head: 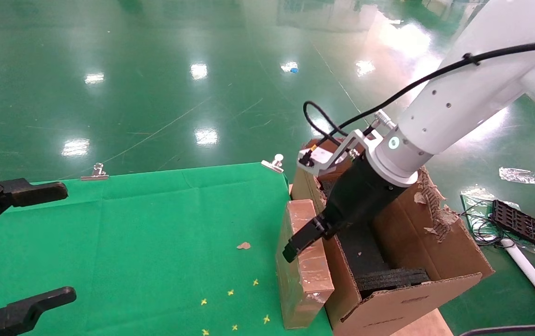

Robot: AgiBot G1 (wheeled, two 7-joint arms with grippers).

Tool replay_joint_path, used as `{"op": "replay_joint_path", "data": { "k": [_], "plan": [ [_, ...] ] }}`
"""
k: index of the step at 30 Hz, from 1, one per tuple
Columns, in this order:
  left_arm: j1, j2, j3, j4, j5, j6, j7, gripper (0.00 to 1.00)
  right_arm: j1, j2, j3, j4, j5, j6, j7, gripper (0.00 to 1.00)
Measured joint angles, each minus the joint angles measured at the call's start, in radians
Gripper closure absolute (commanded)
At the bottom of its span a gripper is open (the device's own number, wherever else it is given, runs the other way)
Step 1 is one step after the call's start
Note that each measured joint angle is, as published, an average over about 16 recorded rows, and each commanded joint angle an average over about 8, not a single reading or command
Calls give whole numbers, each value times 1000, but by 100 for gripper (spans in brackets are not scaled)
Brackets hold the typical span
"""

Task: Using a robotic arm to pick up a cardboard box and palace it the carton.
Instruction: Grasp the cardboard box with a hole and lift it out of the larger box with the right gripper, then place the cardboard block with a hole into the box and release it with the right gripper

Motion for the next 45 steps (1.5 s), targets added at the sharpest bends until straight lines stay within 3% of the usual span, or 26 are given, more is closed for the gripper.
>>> {"op": "replay_joint_path", "data": {
  "k": [3, 4, 6, 8, 11, 12, 14, 34, 39, 45],
  "plan": [
    [0, 0, 0, 0, 0, 0, 0, 0, -8, -10, -7, -11, -2, 0, 2, 58],
    [0, 0, 0, 0, 0, 0, 0, 4, -10, -13, -10, -13, -3, -1, 3, 70],
    [0, 0, 0, 0, 0, 0, 0, 22, -13, -17, -14, -13, -6, -1, 6, 93],
    [0, 0, 1, 0, 0, 0, 0, 47, -16, -20, -19, -9, -9, 0, 10, 100],
    [0, 0, 1, 0, -1, 0, 0, 84, -19, -23, -25, 0, -13, 0, 18, 100],
    [0, 0, 1, 0, -1, 0, 0, 93, -20, -24, -28, 3, -15, 0, 22, 100],
    [0, 0, 1, 0, -1, 0, 0, 100, -22, -25, -32, 11, -18, 0, 29, 100],
    [0, -1, 2, 0, -2, -1, 1, 100, -26, -18, -59, 70, -34, 4, 54, 100],
    [-1, -1, 3, 0, -2, -1, 1, 100, -13, -2, -43, 88, -26, 24, 16, 100],
    [-1, -1, 3, 0, -2, -1, 1, 100, 25, 53, 19, 108, 16, 83, -96, 100]
  ]
}}
